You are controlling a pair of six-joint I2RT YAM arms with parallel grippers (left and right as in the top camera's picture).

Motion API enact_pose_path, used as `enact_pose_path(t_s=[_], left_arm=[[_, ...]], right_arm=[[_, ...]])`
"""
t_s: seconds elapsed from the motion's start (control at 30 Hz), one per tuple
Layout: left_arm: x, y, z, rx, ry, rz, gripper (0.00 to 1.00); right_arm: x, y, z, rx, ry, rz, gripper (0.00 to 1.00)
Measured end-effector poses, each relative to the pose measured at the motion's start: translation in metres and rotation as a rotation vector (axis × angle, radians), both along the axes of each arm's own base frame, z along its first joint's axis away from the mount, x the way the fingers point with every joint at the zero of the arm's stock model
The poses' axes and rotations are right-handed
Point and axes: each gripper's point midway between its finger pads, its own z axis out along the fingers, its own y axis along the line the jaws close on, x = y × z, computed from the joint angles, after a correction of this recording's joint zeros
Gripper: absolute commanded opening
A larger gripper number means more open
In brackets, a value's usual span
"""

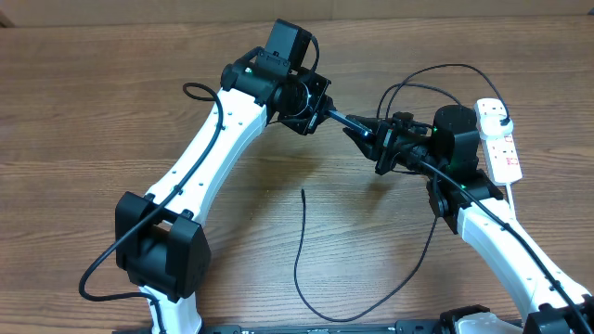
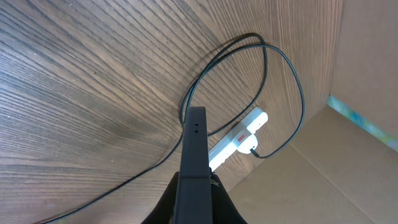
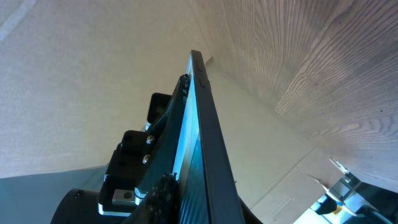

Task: Plug charger to phone and switch on socket
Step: 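Close the left gripper on the phone's end while the right gripper holds, then open the right gripper and carry the phone leftward with the left gripper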

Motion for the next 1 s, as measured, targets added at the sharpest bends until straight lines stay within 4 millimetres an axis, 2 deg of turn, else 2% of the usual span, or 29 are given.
enact_pose_path(t_s=[0.1,0.2,0.3,0.53,0.6,0.8,1.0], left_arm=[[0.0,0.0,0.0,0.0,0.001,0.0,0.04],[0.0,0.0,0.0,0.001,0.002,0.0,0.04],[-0.001,0.001,-0.001,0.006,0.0,-0.008,0.04],[-0.002,0.002,-0.002,0.025,-0.019,-0.04,0.04],[-0.002,0.003,-0.002,0.027,-0.02,-0.04,0.04],[0.005,0.014,-0.002,0.031,-0.037,-0.043,0.04],[0.018,0.041,-0.001,0.028,-0.057,-0.046,0.04]], right_arm=[[0.0,0.0,0.0,0.0,0.001,0.001,0.2],[0.0,0.0,0.0,0.001,0.0,0.001,0.27],[0.001,0.0,0.002,0.002,-0.008,0.0,0.42],[0.001,0.0,0.004,0.004,-0.018,0.0,0.9],[0.001,0.0,0.004,0.004,-0.017,0.0,0.98],[0.002,0.0,0.004,0.003,-0.018,0.0,1.0],[0.001,0.0,0.004,0.001,-0.018,0.0,1.0]])
